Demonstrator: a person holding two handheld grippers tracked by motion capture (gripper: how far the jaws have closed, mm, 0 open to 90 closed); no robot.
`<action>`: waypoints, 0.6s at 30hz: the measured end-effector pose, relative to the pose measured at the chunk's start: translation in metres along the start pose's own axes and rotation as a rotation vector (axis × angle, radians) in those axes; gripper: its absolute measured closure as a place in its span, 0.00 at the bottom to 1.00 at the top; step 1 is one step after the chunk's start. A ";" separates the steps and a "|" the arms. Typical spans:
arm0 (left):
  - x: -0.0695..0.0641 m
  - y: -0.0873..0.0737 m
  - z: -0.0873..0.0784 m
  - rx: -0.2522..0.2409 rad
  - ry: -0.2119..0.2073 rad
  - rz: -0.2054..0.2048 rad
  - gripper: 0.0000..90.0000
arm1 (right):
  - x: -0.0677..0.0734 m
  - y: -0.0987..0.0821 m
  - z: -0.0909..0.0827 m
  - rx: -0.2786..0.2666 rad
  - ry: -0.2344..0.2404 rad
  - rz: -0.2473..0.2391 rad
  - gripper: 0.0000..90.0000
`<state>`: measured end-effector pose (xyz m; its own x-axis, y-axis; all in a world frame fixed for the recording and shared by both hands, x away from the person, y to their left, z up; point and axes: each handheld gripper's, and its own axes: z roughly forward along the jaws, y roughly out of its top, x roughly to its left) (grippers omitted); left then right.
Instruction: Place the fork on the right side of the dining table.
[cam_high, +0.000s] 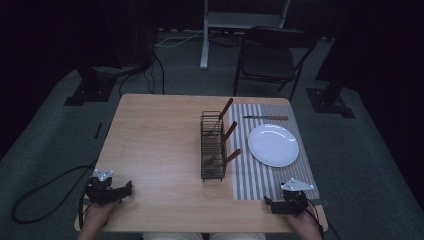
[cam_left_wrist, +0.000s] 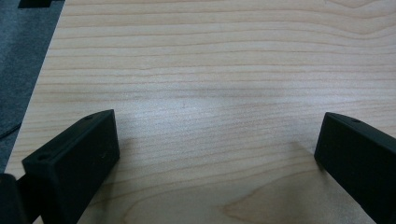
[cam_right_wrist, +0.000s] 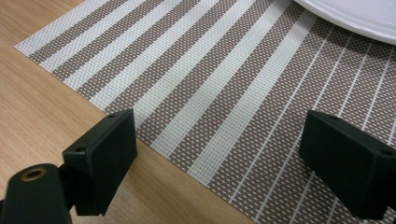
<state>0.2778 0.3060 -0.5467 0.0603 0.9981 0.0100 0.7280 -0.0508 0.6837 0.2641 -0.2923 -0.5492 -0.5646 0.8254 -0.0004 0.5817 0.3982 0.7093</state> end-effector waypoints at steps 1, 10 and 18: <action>0.000 0.000 0.000 0.000 0.001 -0.001 0.00 | 0.000 0.000 0.000 0.003 0.000 -0.001 0.12; 0.000 0.000 0.000 0.000 -0.002 0.002 0.00 | 0.001 0.005 0.001 0.032 -0.010 0.011 0.12; 0.001 -0.001 0.000 -0.001 -0.022 0.023 0.00 | 0.001 0.007 0.001 0.053 -0.010 0.005 0.14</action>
<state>0.2772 0.3073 -0.5467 0.0920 0.9957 0.0091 0.7253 -0.0732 0.6845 0.2682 -0.2883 -0.5444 -0.5557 0.8314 -0.0039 0.6148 0.4141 0.6712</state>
